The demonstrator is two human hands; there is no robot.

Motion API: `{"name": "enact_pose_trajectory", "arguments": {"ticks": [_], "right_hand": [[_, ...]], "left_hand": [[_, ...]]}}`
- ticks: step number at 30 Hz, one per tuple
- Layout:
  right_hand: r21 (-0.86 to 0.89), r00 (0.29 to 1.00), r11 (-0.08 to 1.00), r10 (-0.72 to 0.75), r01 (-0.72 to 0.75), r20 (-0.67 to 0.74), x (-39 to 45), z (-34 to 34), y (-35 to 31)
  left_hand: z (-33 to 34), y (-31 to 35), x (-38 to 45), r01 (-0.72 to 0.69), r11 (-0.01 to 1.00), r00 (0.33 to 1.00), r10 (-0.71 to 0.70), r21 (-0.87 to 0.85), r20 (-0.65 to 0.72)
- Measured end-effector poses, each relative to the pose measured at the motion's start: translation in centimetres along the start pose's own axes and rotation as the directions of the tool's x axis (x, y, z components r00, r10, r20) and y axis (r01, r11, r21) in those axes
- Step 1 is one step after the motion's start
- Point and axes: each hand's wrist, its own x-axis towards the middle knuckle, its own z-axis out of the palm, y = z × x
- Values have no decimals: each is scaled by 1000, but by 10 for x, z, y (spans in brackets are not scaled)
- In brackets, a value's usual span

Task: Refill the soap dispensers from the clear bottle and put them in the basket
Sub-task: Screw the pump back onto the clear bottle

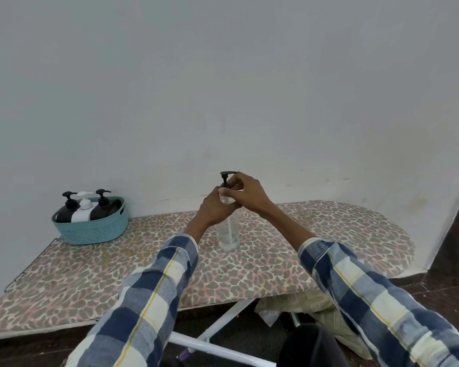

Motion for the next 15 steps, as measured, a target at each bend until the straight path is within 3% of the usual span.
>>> {"name": "enact_pose_trajectory", "arguments": {"ticks": [2, 7, 12, 15], "right_hand": [[-14, 999, 1000, -4, 3, -54, -1, 6, 4], [-83, 998, 994, -67, 66, 0, -2, 6, -3], [-98, 993, 995, -45, 34, -110, -5, 14, -1], [-91, 993, 995, -58, 48, -104, -6, 16, -3]], "left_hand": [[1, -2, 2, 9, 1000, 1000, -9, 11, -8], [1, -8, 4, 24, 1000, 999, -23, 18, -23], [13, -37, 31, 11, 999, 999, -9, 53, -43], [8, -26, 19, 11, 1000, 998, -10, 26, -57]]}}
